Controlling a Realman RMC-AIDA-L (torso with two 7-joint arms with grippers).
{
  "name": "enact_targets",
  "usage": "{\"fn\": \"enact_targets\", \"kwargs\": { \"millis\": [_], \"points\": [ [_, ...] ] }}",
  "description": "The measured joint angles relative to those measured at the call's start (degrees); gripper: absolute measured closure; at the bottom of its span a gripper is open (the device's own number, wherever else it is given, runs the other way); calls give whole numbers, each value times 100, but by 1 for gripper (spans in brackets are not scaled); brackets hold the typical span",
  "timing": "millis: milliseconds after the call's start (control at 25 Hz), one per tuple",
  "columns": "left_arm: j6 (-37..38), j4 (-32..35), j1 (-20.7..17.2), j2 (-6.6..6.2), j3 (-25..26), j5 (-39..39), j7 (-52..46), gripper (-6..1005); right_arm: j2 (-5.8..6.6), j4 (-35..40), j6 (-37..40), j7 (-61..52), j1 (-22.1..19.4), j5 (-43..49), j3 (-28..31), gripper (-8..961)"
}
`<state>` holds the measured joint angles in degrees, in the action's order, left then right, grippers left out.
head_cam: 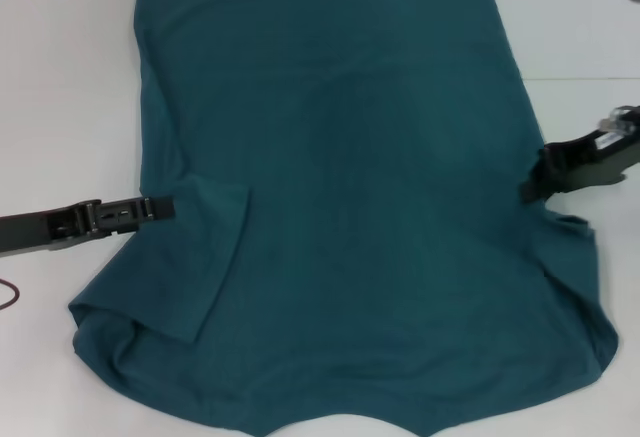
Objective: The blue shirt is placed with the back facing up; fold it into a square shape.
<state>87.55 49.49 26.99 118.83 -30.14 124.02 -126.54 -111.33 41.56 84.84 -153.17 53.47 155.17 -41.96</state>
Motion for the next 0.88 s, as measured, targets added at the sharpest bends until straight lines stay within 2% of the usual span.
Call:
{"fn": "enact_targets", "kwargs": {
  "millis": [240, 720, 880],
  "points": [
    [-47, -2, 0, 0, 48, -1, -1, 112, -121, -145, -173, -12, 143, -134, 20, 941],
    [-100, -31, 0, 0, 133, -10, 2, 113, -150, -289, -330, 147, 94, -499, -183, 929],
    [-107, -69, 0, -7, 136, -11, 3, 112, -59, -290, -269, 518, -120, -1423, -166, 786]
  ]
}}
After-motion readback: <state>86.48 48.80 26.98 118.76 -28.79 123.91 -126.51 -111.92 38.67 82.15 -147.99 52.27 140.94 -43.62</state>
